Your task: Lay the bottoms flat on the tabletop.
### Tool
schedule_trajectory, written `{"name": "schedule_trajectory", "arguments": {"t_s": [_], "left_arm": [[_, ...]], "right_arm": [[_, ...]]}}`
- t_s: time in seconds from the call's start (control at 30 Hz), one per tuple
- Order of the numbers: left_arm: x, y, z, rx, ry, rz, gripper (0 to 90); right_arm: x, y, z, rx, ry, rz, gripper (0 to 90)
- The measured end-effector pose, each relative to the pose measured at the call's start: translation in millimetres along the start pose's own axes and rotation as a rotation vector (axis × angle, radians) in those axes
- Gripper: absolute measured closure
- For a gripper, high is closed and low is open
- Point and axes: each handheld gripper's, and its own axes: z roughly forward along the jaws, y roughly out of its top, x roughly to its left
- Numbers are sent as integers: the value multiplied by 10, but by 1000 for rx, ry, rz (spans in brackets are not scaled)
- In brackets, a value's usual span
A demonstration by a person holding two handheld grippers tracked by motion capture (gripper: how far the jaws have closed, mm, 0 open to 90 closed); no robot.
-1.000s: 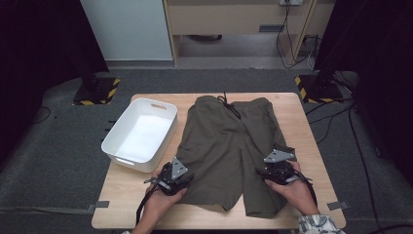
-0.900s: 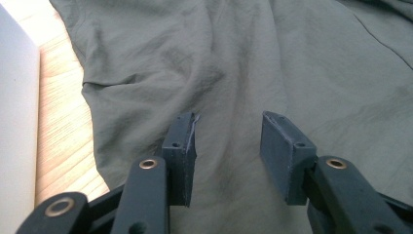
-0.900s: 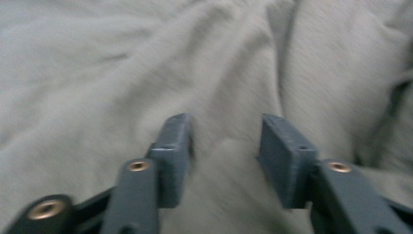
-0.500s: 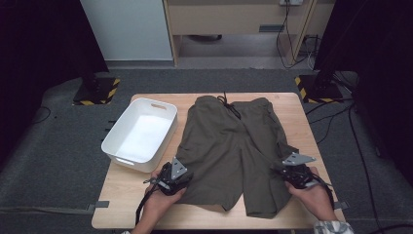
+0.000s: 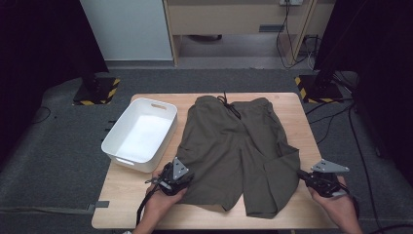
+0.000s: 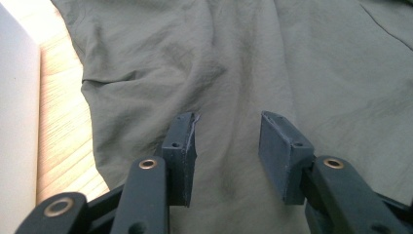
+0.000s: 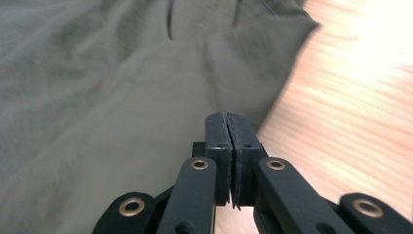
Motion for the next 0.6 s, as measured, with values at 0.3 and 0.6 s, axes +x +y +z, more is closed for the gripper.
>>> {"name": "schedule_trajectory", "arguments": {"t_s": [0.3, 0.6], "left_arm": [[11, 1, -11, -7, -3, -2, 571], [17, 0, -27, -10, -3, -3, 569]], "right_arm": [[254, 352, 280, -23, 57, -50, 681], [415, 521, 785, 59, 43, -62, 371]]}}
